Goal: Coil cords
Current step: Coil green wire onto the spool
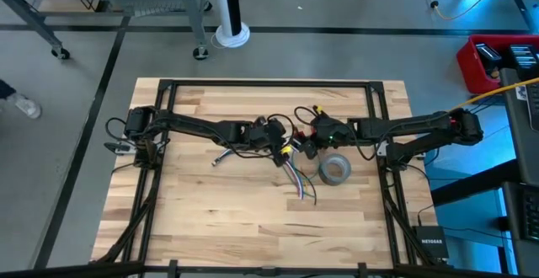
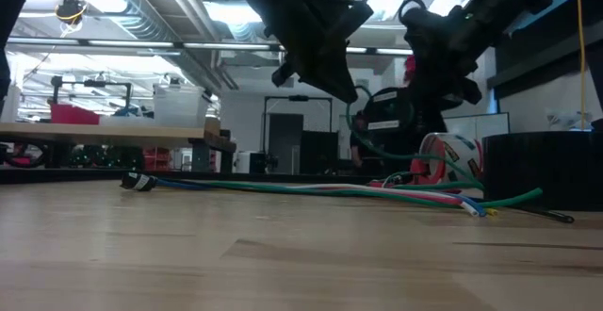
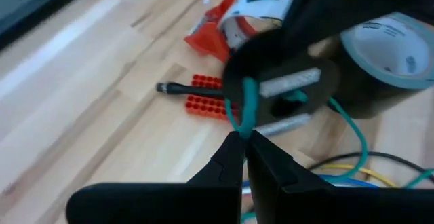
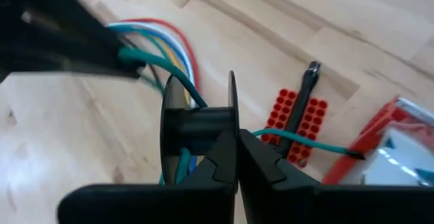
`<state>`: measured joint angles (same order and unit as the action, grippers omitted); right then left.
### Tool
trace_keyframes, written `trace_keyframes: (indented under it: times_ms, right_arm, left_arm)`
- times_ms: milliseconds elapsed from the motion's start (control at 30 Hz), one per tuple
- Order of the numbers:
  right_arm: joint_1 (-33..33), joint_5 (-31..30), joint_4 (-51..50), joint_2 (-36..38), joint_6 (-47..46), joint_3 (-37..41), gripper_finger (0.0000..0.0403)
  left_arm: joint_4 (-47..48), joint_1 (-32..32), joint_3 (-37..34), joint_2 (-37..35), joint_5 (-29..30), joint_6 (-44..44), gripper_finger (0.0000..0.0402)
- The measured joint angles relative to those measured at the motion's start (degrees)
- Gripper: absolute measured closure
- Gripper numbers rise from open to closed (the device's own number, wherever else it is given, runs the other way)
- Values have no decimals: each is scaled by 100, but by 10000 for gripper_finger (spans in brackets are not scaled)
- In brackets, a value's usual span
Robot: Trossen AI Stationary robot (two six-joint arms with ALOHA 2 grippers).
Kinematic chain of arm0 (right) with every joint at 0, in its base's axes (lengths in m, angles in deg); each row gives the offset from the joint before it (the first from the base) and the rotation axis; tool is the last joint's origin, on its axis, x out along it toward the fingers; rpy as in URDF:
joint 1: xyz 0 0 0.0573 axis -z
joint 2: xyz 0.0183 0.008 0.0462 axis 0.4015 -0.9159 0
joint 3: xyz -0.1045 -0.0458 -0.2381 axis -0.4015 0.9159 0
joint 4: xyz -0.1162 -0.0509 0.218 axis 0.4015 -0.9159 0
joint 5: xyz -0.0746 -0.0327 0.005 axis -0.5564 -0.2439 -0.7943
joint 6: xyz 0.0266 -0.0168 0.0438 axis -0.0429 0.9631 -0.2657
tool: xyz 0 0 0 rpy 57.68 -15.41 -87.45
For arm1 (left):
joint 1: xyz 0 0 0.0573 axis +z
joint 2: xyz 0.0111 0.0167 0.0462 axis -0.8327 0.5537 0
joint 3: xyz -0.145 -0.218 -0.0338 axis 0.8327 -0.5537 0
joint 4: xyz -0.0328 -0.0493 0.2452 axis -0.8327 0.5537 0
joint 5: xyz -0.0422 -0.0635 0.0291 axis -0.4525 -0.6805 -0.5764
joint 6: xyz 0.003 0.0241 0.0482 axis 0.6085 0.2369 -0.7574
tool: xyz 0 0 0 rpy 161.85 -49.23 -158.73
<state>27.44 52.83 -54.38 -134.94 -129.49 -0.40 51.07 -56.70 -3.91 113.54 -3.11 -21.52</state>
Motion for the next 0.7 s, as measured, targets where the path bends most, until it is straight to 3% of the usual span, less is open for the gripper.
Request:
trace_keyframes:
  times_ms: [200, 433, 700]
  right_arm:
    - [0, -305, 77, 2, -7, 0, 396]
    - [-2, -542, 267, 9, -7, 0, 396]
    - [-2, -579, 1162, 9, 10, 0, 396]
  left_arm:
    - [-422, -10, 0, 0, -273, 45, 401]
    - [-1587, -9, 0, 0, -794, -53, 401]
    - [-1793, -97, 0, 0, -926, -18, 401]
